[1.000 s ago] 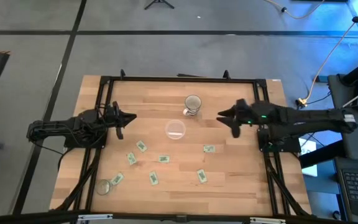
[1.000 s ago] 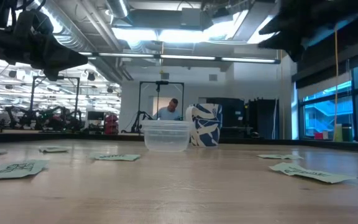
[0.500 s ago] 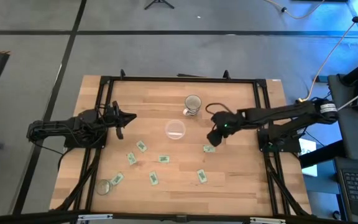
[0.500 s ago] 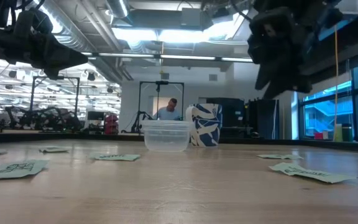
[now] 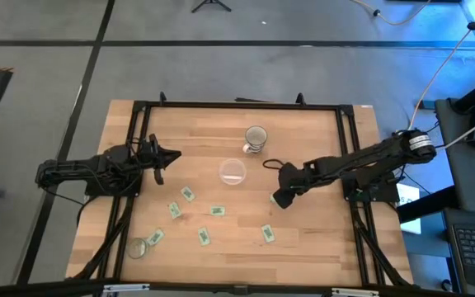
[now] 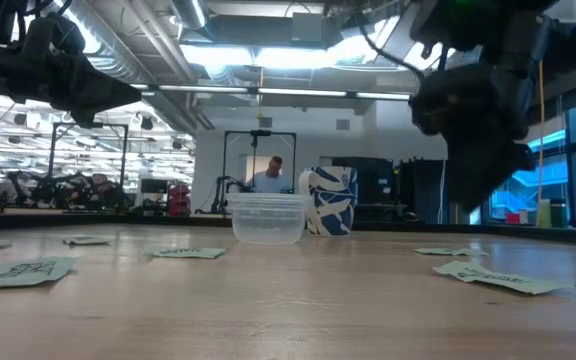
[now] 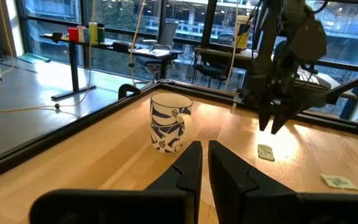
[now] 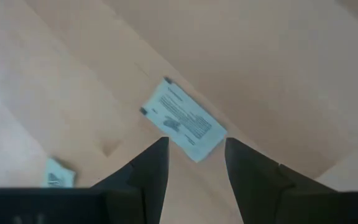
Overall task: Pick and place Stevia / Truvia into bins
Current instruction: Put the stevia packet into the transparent container
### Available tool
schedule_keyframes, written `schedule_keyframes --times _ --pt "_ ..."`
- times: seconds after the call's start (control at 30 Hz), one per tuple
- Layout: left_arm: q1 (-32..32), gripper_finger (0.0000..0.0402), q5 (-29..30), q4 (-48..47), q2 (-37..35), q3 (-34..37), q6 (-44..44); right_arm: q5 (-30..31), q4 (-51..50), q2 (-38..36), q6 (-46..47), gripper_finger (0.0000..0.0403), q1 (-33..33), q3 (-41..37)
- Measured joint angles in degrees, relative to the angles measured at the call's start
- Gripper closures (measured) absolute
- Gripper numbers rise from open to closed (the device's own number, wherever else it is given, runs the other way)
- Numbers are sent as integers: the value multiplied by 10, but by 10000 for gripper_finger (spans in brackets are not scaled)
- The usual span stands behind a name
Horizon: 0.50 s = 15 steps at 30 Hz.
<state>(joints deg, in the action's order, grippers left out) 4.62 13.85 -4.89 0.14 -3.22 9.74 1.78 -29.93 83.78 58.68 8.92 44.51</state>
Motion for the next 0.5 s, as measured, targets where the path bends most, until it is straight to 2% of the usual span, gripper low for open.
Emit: schedule_keyframes --times 0.33,0.5 --pt "0 380 0 0 0 0 0 -15 16 54 85 242 0 0" --pt "0 380 0 0 0 0 0 -15 20 66 88 242 0 0"
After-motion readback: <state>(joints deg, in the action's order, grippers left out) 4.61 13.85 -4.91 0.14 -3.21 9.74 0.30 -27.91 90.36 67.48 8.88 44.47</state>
